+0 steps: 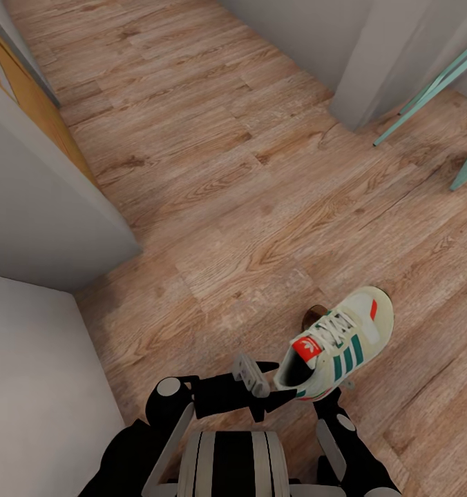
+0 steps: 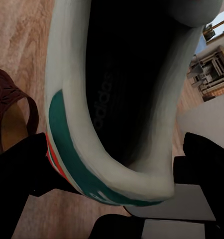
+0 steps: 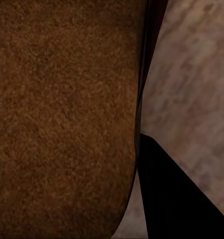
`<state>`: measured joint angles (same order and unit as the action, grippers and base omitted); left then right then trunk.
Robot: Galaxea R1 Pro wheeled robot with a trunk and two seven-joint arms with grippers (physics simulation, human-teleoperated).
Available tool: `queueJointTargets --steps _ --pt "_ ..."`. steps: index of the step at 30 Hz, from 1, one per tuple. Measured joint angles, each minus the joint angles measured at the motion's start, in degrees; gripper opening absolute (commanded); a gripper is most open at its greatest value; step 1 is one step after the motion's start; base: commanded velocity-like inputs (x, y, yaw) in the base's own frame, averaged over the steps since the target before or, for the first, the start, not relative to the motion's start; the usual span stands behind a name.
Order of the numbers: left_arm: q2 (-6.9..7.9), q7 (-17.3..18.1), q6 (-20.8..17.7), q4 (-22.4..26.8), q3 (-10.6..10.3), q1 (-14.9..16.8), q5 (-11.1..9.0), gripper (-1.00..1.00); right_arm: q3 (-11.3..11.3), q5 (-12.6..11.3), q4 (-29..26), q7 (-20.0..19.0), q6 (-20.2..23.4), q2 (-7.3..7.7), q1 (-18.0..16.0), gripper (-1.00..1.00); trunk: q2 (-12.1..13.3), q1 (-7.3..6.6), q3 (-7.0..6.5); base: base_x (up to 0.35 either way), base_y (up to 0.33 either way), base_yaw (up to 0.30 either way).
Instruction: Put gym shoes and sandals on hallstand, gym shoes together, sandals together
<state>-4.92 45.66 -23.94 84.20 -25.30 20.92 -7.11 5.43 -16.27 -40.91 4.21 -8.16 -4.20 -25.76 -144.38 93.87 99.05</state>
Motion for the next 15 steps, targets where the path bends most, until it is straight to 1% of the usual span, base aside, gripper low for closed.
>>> queueJointTargets --steps 15 --pt "0.0 0.1 0.0 0.0 0.2 -0.1 -0.2 -1.0 0.0 0.0 0.0 0.0 0.0 0.0 0.0 -1.0 0.0 0.0 0.0 0.0 0.0 0.0"
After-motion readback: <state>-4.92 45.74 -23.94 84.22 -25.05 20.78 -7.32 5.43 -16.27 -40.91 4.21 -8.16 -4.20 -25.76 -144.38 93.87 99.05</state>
